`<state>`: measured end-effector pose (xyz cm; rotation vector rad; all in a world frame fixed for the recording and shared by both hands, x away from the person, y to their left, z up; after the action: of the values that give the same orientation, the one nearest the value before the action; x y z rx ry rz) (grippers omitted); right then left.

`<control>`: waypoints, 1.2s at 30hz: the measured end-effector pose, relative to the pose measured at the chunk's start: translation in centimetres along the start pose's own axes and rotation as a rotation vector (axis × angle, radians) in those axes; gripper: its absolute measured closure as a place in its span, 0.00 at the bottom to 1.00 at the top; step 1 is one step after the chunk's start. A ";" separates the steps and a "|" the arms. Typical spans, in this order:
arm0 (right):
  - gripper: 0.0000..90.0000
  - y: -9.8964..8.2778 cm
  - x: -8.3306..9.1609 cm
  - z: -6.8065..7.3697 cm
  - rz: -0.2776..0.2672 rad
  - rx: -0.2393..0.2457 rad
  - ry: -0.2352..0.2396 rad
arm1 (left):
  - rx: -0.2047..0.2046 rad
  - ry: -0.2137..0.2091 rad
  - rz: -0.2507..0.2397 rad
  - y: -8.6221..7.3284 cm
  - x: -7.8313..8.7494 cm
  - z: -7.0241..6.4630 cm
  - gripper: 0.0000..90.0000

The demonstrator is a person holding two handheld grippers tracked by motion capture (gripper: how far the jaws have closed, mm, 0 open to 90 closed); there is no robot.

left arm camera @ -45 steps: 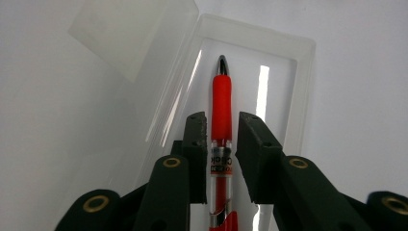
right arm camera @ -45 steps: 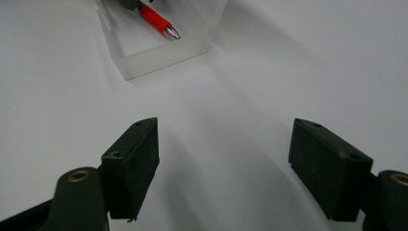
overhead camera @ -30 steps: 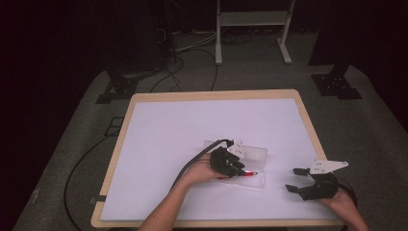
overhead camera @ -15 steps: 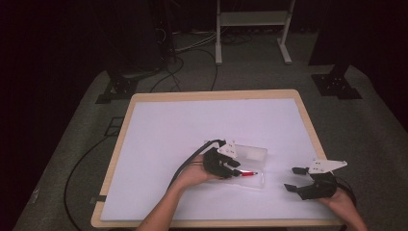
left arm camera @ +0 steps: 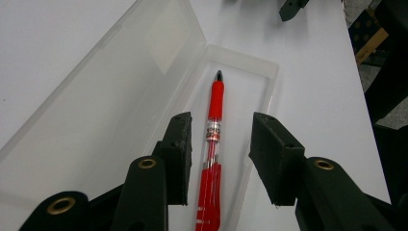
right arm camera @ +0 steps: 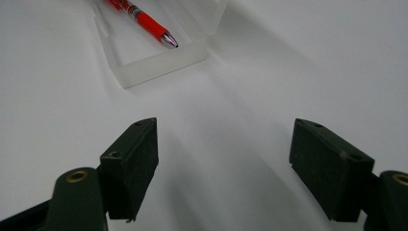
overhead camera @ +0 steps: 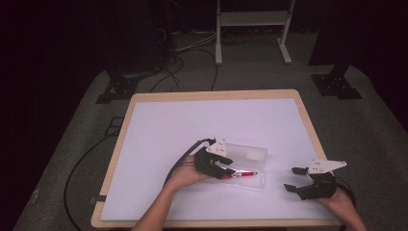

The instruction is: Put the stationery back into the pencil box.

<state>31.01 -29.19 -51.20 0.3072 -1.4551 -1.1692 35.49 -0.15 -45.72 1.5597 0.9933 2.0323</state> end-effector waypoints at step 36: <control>0.27 0.2 -0.6 0.0 0.009 -0.008 -0.004 | 0.131 0.089 -0.059 -3.7 5.1 2.2 0.44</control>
<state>31.31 -28.67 -51.36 0.2926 -1.4532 -1.1683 35.64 6.50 -44.73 1.4953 1.2139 2.0483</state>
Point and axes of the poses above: each handheld gripper's, and its own axes: x roughly backward along the jaws, y roughly out of its top, z roughly to its left, the point moved 6 cm from there along -x, roughly forward along the jaws, and after that the axes turned 12 degrees about y, right-handed, at the moved point
